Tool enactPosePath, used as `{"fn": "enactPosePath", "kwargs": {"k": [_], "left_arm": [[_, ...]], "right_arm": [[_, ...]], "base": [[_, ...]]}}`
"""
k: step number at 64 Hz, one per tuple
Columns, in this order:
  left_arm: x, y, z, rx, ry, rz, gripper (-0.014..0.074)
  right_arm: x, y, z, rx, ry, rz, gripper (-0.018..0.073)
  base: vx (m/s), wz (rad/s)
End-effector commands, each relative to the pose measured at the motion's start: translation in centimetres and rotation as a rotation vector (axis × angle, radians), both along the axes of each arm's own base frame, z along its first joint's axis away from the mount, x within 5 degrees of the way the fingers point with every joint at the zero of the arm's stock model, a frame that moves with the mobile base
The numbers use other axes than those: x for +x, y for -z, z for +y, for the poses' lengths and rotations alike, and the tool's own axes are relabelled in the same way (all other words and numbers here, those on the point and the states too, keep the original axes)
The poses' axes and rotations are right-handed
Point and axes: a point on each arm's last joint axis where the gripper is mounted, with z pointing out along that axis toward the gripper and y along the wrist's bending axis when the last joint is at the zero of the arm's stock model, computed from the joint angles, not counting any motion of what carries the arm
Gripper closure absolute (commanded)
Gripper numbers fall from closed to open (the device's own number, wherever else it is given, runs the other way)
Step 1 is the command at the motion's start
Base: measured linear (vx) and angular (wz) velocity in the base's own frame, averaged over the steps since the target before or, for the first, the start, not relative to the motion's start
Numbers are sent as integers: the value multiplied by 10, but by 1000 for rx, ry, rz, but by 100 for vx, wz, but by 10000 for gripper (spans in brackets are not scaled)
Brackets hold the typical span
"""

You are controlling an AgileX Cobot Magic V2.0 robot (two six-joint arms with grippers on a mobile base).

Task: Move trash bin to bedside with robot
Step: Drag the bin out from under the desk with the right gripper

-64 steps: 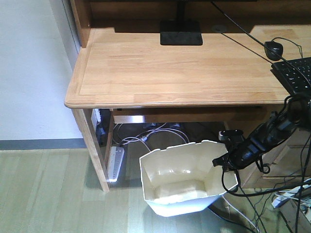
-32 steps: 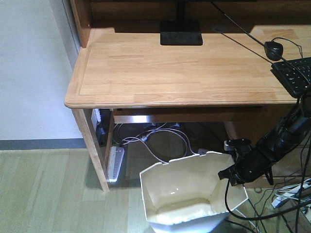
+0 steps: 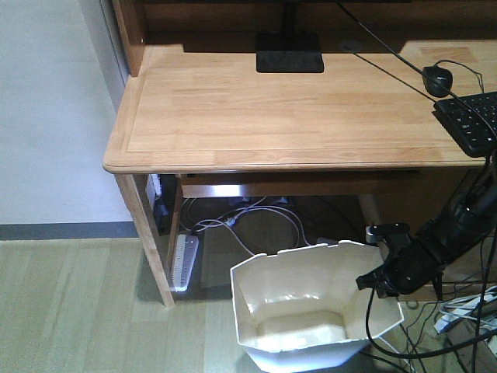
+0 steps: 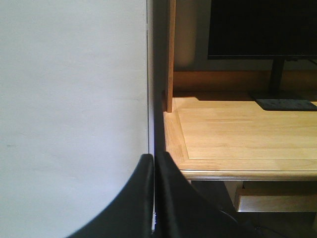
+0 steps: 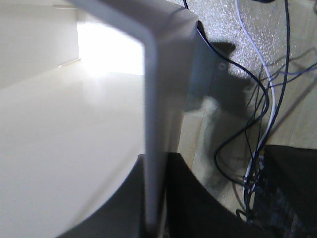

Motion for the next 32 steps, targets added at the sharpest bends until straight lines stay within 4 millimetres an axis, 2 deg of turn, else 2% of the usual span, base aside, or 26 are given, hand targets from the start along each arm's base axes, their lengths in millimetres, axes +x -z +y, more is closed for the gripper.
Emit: {"fn": "enactPosePath", "kwargs": {"k": [1, 32], "left_arm": [[0, 3, 2, -11, -23, -45, 602], [0, 3, 2, -11, -23, -45, 602]], "right_arm": [[7, -23, -4, 76, 10, -39, 562], [8, -23, -7, 73, 36, -53, 562]], "base": [[0, 0], [0, 0]]}}
